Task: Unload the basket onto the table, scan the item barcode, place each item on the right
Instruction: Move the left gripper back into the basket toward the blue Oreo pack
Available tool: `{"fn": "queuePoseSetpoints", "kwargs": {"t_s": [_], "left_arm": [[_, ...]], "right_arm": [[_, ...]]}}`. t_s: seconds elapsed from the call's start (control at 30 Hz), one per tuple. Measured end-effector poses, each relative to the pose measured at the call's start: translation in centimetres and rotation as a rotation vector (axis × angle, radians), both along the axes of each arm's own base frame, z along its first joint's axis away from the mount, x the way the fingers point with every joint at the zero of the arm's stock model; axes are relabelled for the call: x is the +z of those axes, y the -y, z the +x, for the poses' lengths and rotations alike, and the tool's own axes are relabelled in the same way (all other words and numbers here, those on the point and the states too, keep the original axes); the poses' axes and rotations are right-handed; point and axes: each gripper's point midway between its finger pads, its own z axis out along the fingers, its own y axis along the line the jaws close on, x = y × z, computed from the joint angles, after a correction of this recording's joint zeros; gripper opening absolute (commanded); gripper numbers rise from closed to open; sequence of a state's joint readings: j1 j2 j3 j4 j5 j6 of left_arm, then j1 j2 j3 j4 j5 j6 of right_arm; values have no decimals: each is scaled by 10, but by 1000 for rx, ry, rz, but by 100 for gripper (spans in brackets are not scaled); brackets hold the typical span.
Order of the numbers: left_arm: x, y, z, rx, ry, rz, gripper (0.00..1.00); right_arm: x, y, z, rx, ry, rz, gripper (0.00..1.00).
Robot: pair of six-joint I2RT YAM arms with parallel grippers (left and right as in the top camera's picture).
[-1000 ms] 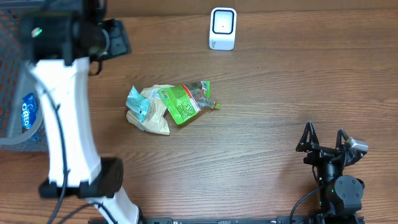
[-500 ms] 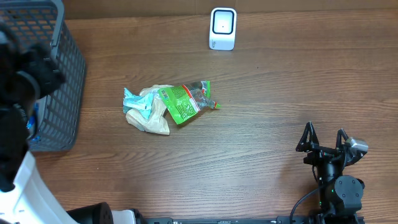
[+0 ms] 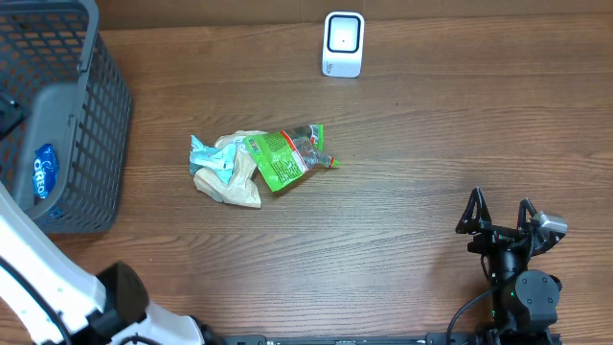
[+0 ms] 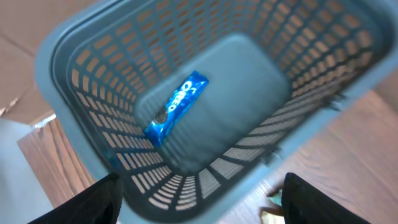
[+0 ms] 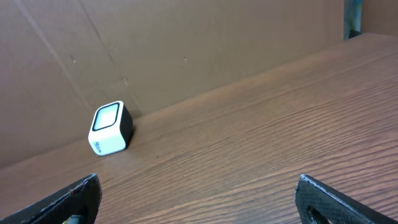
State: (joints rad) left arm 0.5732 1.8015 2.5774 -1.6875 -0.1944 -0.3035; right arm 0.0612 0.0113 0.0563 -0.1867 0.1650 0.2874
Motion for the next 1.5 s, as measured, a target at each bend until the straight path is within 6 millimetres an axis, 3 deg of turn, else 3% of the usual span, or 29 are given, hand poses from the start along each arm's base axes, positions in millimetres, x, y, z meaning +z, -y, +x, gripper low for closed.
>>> {"fn": "queuePoseSetpoints", "kwargs": {"t_s": [0.7, 0.8, 0.97, 1.07, 1.23, 1.37, 1.5], "left_arm": [[-125, -50, 64, -1, -252, -162, 73], [-134, -55, 72, -2, -253, -164, 73], [-129, -66, 85, 4, -203, -118, 75], [-123, -76, 91, 15, -179, -67, 65], [-120, -93, 97, 4, -176, 3, 64], [-143, -103, 101, -2, -222, -15, 67], [-187, -108, 104, -4, -308, -75, 67]], "right_arm": [[0, 0, 0, 0, 0, 0, 100], [0, 0, 0, 0, 0, 0, 100], [0, 0, 0, 0, 0, 0, 100], [0, 0, 0, 0, 0, 0, 100], [0, 0, 0, 0, 0, 0, 100], [0, 0, 0, 0, 0, 0, 100], [0, 0, 0, 0, 0, 0, 100]]}}
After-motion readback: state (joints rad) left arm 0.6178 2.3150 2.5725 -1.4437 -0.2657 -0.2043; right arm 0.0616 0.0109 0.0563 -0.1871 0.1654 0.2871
